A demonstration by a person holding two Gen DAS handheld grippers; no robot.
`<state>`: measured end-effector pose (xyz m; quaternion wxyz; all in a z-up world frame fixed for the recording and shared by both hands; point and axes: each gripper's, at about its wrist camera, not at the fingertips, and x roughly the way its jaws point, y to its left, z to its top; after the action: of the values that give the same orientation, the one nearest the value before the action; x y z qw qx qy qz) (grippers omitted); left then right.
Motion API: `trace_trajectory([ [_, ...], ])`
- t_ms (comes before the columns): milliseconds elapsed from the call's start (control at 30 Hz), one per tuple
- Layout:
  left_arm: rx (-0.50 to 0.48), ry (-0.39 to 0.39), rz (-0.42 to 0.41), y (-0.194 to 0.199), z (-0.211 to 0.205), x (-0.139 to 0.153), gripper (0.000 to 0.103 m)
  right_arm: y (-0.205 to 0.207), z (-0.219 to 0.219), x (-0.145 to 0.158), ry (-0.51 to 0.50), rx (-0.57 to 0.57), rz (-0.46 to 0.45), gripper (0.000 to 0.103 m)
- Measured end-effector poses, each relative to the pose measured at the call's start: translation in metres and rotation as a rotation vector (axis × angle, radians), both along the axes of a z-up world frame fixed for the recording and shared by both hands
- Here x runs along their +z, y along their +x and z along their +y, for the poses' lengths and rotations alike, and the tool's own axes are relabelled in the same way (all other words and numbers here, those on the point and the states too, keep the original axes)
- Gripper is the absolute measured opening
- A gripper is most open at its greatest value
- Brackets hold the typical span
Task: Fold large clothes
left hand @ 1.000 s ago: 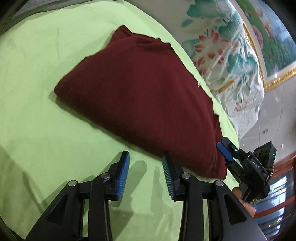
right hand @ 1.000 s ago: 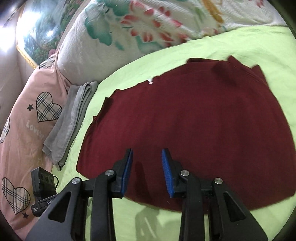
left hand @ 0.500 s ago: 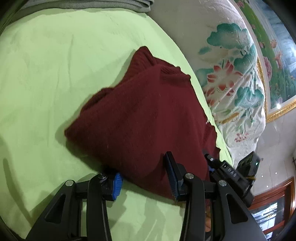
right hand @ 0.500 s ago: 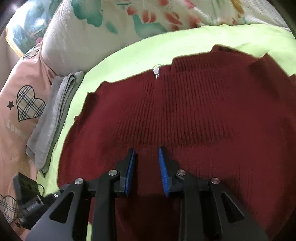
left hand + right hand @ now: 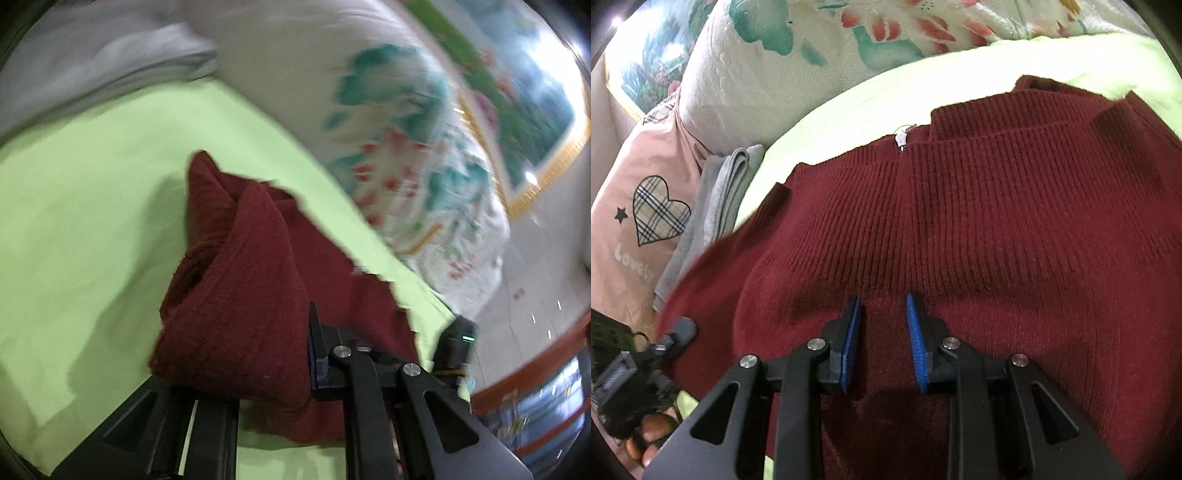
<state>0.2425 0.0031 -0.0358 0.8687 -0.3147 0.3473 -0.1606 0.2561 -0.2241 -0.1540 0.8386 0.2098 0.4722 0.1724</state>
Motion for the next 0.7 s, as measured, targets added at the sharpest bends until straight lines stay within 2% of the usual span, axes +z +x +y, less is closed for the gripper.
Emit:
trace_trajectory([
  [133, -0.141, 0.029, -0.094, -0.003, -0.054, 0.036, 0.012, 0.002, -0.017, -0.003, 0.117, 0.006, 0.033, 0.025],
  [200, -0.228, 0.049, -0.113, -0.003, -0.086, 0.043, 0.011, 0.003, -0.039, -0.009, 0.264, -0.002, 0.073, 0.026],
  [267, -0.314, 0.104, -0.112, -0.003, -0.122, 0.039, 0.011, -0.001, -0.063, -0.011, 0.383, -0.034, 0.105, 0.028],
  [333, -0.372, 0.158, -0.091, 0.000, -0.147, 0.027, 0.011, -0.009, -0.090, -0.006, 0.423, -0.100, 0.093, 0.029],
  [367, -0.403, 0.185, -0.069, 0.003, -0.162, 0.015, 0.011, -0.015, -0.107, -0.003, 0.447, -0.139, 0.078, 0.034],
  [400, -0.419, 0.205, -0.054, 0.005, -0.172, 0.006, 0.011, -0.018, -0.117, -0.001, 0.465, -0.157, 0.073, 0.042],
  [433, -0.432, 0.225, -0.039, 0.007, -0.179, -0.002, 0.011, -0.022, -0.127, -0.001, 0.490, -0.178, 0.068, 0.059],
  [533, -0.447, 0.269, -0.024, 0.008, -0.195, -0.018, 0.011, -0.027, -0.143, -0.002, 0.545, -0.186, 0.073, 0.059],
  [700, -0.430, 0.321, -0.056, 0.003, -0.194, -0.013, 0.012, -0.022, -0.141, -0.003, 0.583, -0.159, 0.105, 0.062],
])
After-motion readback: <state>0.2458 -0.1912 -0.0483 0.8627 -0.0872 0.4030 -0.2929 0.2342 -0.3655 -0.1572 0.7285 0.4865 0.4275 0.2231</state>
